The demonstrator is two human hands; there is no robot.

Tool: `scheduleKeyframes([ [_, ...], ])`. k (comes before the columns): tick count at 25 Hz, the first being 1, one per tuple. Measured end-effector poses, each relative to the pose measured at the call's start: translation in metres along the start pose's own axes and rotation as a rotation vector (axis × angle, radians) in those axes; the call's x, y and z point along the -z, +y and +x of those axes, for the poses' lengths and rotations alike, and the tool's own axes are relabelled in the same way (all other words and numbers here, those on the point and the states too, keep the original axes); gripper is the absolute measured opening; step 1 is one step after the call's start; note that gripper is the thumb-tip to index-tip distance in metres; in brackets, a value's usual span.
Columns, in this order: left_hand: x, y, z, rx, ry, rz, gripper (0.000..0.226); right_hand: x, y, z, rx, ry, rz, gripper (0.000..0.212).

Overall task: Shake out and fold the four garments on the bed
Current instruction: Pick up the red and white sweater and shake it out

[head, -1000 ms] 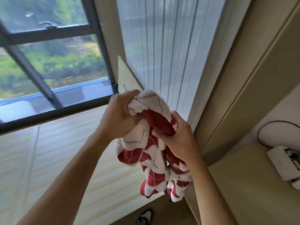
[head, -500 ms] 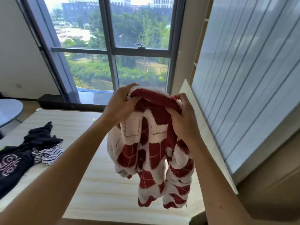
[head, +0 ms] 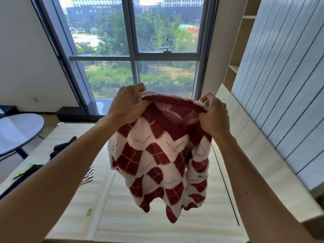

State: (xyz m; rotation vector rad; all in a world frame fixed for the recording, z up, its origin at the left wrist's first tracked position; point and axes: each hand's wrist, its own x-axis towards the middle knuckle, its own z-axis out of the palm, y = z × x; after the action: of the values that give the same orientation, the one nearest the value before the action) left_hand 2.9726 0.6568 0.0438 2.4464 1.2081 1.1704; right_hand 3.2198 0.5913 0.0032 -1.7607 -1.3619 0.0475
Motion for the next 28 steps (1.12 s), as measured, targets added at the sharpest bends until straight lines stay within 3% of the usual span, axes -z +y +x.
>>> scheduleKeyframes([
  [4, 0.021, -0.051, -0.002, -0.195, 0.008, 0.325, 0.066, -0.036, -0.007, 0.000, -0.103, 0.142, -0.081, 0.016],
  [6, 0.024, -0.074, -0.001, -0.298, -0.056, 0.373, 0.075, -0.057, -0.005, 0.004, -0.192, 0.157, -0.020, 0.015],
  [8, 0.024, -0.100, 0.004, -0.380, -0.131, 0.420, 0.070, -0.080, 0.000, 0.017, -0.267, 0.117, 0.114, 0.015],
  [11, 0.024, -0.142, 0.014, -0.439, -0.147, 0.451, 0.041, -0.107, 0.002, 0.044, -0.258, -0.043, 0.246, 0.024],
  [14, 0.016, -0.183, 0.024, -0.316, -0.012, 0.437, 0.027, -0.127, -0.001, 0.072, -0.152, -0.189, 0.256, 0.045],
  [16, 0.007, -0.198, 0.025, -0.142, 0.099, 0.262, 0.026, -0.141, -0.004, 0.084, -0.117, -0.265, 0.242, 0.056],
  [19, -0.015, -0.219, 0.021, 0.113, 0.185, 0.019, 0.027, -0.164, 0.001, 0.090, -0.109, -0.419, 0.257, 0.051],
  [21, -0.026, -0.239, 0.022, 0.163, 0.184, -0.016, 0.028, -0.179, 0.008, 0.090, -0.082, -0.559, 0.310, 0.047],
  [24, -0.019, -0.271, 0.026, -0.007, 0.017, 0.113, 0.026, -0.185, 0.018, 0.103, -0.009, -0.838, 0.258, 0.057],
  [25, -0.012, -0.279, 0.026, -0.072, -0.078, 0.160, 0.034, -0.183, 0.020, 0.108, 0.002, -0.918, 0.199, 0.054],
  [27, 0.002, -0.298, 0.031, -0.202, -0.230, 0.233, 0.053, -0.185, 0.018, 0.115, 0.013, -0.931, 0.092, 0.044],
  [28, 0.007, -0.310, 0.033, -0.301, -0.260, 0.271, 0.049, -0.187, 0.016, 0.115, 0.023, -0.873, 0.067, 0.039],
])
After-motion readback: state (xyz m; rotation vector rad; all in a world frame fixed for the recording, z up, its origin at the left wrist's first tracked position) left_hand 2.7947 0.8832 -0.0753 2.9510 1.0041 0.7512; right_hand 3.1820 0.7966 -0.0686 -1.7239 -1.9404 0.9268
